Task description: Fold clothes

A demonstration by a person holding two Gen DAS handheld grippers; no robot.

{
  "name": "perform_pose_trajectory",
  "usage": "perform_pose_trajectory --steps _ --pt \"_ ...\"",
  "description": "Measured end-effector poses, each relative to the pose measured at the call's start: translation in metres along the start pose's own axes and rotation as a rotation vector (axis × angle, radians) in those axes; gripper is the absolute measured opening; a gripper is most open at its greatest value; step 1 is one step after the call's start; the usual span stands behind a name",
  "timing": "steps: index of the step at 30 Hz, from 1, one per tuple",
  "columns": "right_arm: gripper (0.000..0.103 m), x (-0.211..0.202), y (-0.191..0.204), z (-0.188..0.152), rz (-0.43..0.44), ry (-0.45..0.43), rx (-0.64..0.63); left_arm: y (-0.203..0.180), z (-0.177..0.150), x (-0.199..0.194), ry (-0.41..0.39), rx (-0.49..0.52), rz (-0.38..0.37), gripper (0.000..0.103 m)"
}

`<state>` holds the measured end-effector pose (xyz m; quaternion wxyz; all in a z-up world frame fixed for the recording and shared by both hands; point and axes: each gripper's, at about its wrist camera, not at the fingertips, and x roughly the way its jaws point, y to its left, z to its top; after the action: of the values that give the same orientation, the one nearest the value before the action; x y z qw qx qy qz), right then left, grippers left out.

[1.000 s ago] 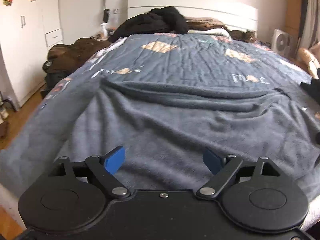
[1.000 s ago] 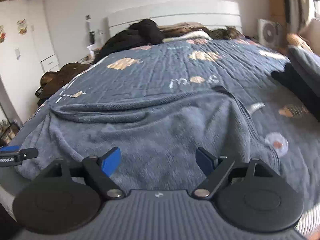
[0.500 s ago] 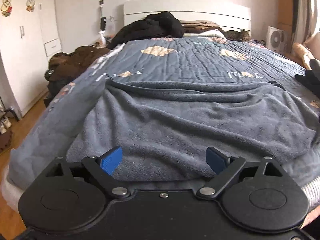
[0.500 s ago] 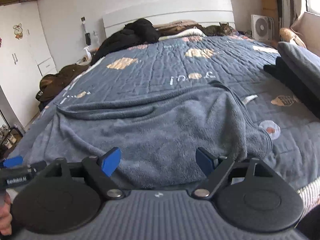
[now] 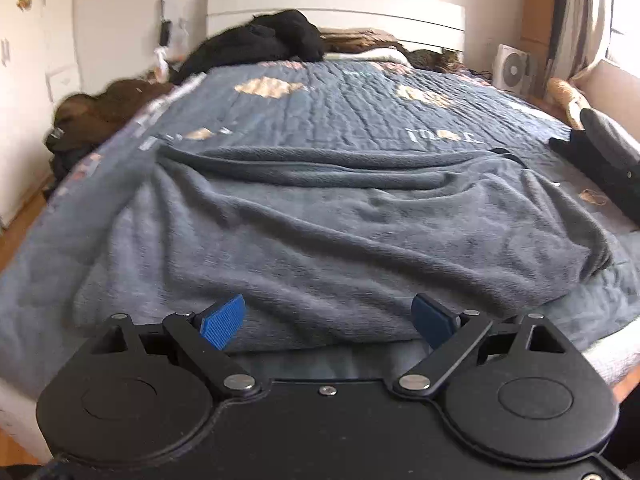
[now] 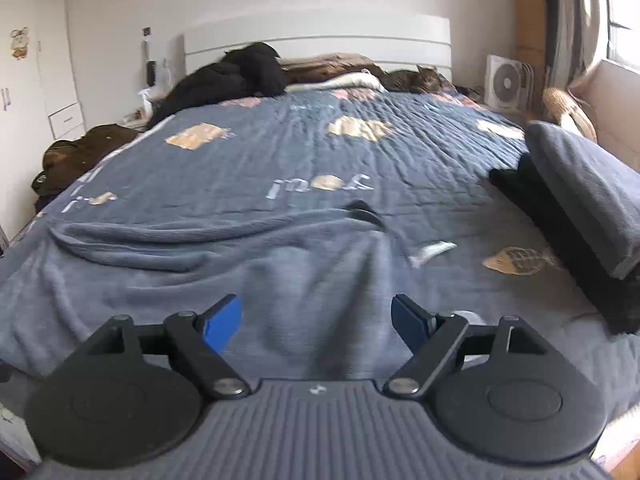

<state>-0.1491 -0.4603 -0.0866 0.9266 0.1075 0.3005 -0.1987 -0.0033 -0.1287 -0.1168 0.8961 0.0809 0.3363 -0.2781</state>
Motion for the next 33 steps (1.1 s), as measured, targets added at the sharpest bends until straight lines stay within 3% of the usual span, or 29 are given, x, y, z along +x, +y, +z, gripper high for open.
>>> perform_pose_trajectory --steps 10,16,20,25,29,33 --pt "0.081 0.008 -0.054 -0.021 0.144 0.069 -0.038 -0.049 0.008 0.022 0.008 0.086 -0.117 0.090" --pt "0.076 0.019 -0.076 -0.034 0.170 0.095 0.004 -0.077 0.009 0.028 -0.009 0.151 -0.149 0.090" --pt "0.065 0.022 -0.082 -0.042 0.181 0.076 0.010 -0.092 0.010 0.035 -0.003 0.168 -0.160 0.090" --pt "0.064 0.025 -0.082 -0.049 0.144 0.075 -0.002 -0.116 0.019 0.037 -0.061 0.166 -0.248 0.090" --pt "0.065 0.020 -0.091 -0.046 0.150 0.052 0.054 -0.158 0.024 0.053 -0.070 0.213 -0.310 0.081" --pt "0.065 0.016 -0.100 -0.047 0.137 0.034 0.091 -0.199 0.022 0.071 -0.064 0.286 -0.361 0.067"
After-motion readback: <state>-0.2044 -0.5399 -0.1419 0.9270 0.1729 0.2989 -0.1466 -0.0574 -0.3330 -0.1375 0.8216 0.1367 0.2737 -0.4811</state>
